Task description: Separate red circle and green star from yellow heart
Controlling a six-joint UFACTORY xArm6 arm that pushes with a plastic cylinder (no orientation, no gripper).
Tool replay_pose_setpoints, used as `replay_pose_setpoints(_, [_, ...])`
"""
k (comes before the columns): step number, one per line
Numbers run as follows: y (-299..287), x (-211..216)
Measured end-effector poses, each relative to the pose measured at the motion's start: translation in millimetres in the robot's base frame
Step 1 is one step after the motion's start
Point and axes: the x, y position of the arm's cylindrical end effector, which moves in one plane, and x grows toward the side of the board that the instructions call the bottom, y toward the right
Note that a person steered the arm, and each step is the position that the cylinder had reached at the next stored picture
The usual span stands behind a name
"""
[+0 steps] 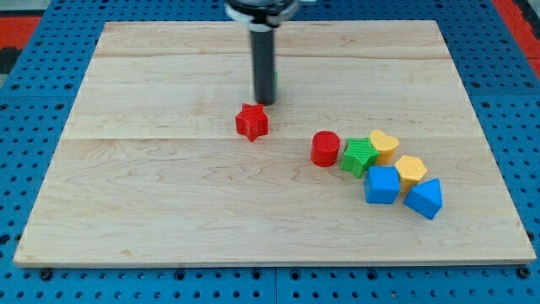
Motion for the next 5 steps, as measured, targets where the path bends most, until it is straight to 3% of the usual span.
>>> replay_pose_setpoints(1, [24.1,-6.5])
replay_pose_setpoints(2, [-5.5,-45.9])
replay_pose_setpoints(3, [-31.5,-53.4])
replay_pose_setpoints(4, [21.2,-49.6])
replay_pose_setpoints(5, [124.2,-1.8])
